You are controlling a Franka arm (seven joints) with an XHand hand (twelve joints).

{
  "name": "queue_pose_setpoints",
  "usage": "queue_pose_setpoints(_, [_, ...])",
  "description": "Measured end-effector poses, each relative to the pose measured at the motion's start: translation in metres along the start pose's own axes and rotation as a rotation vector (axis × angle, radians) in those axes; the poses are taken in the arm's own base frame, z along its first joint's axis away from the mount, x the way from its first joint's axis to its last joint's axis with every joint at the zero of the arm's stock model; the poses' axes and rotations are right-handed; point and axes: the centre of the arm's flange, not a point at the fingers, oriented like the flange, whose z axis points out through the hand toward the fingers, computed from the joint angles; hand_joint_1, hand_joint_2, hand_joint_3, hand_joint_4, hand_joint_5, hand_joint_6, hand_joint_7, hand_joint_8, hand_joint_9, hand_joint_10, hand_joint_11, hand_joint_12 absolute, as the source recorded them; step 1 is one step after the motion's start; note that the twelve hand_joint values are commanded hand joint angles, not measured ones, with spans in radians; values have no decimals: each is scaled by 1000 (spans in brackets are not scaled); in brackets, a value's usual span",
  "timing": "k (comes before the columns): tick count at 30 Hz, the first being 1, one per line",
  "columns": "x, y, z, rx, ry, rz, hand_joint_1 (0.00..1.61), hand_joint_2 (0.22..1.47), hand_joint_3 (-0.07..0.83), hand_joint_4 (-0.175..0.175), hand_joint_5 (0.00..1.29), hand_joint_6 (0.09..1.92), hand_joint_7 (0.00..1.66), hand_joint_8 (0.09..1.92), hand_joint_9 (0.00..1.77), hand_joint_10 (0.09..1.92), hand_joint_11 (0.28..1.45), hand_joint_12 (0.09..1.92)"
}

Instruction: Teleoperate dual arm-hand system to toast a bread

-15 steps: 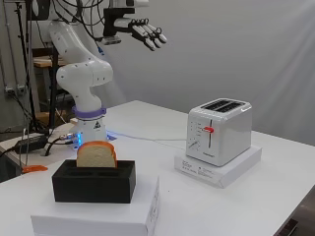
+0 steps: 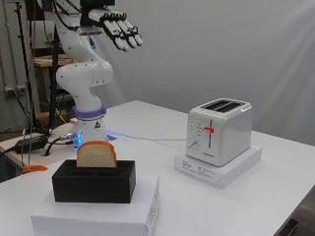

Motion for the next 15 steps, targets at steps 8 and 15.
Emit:
queue_pose_setpoints(8, [-5,132,50,191,-121,225,190,975,-5,-34,359,87,473,87,604,87,418,87])
queue_pose_setpoints(15, [-44,177,107,245,-145,336,172,1022,8,-34,402,87,533,87,667,87,451,87])
